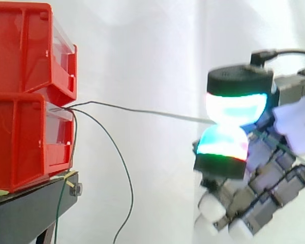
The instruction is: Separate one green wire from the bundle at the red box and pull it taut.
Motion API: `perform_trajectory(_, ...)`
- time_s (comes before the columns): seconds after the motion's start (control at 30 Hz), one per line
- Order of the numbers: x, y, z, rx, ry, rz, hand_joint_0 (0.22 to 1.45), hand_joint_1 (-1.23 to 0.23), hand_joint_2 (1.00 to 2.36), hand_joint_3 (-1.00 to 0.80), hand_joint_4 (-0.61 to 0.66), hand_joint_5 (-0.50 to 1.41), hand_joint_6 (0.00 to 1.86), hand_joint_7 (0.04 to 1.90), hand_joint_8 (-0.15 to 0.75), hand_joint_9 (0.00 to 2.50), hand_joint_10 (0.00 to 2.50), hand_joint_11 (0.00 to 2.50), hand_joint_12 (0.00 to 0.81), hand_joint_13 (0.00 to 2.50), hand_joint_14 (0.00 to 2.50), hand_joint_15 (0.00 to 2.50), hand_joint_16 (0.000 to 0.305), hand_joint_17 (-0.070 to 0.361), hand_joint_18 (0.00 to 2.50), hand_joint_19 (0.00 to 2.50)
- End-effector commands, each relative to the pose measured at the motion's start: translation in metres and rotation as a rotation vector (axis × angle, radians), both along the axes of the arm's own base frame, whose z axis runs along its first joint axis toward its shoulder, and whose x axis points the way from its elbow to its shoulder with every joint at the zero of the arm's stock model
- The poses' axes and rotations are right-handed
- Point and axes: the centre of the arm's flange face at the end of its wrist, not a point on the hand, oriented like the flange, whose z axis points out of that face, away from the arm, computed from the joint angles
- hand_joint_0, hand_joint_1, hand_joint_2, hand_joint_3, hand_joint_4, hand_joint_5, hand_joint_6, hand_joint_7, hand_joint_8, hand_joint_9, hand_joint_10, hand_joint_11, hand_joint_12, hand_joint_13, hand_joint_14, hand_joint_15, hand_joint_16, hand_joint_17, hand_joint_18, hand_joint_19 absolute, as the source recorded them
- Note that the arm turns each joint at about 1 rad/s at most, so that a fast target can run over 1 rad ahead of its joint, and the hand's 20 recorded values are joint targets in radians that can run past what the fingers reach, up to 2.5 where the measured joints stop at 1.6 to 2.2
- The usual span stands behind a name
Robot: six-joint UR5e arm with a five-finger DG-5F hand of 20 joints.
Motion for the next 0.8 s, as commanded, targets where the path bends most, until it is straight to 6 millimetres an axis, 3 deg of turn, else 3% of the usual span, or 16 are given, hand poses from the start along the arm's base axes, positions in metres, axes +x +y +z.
perform_trajectory(0.0,-0.0043,-0.002,0.0189,0.006,-0.027,-0.011,0.6,-0.71,1.03,-0.05,0.13,-0.15,0.78,1.44,0.306,0.58,0.01,0.41,0.376,0.36,0.01,0.18,0.055,0.123,0.36,0.28)
perform_trajectory(0.13,-0.0039,-0.0097,0.0184,0.001,-0.031,-0.043,0.6,-0.71,1.03,-0.04,0.13,-0.15,0.78,1.44,0.308,0.58,0.01,0.41,0.376,0.36,0.01,0.17,0.055,0.123,0.36,0.28)
perform_trajectory(0.77,-0.0025,-0.0041,0.019,-0.028,-0.037,-0.027,0.6,-0.71,1.03,-0.04,0.14,-0.15,0.79,1.43,0.312,0.59,0.01,0.42,0.378,0.37,0.01,0.18,0.055,0.123,0.38,0.29)
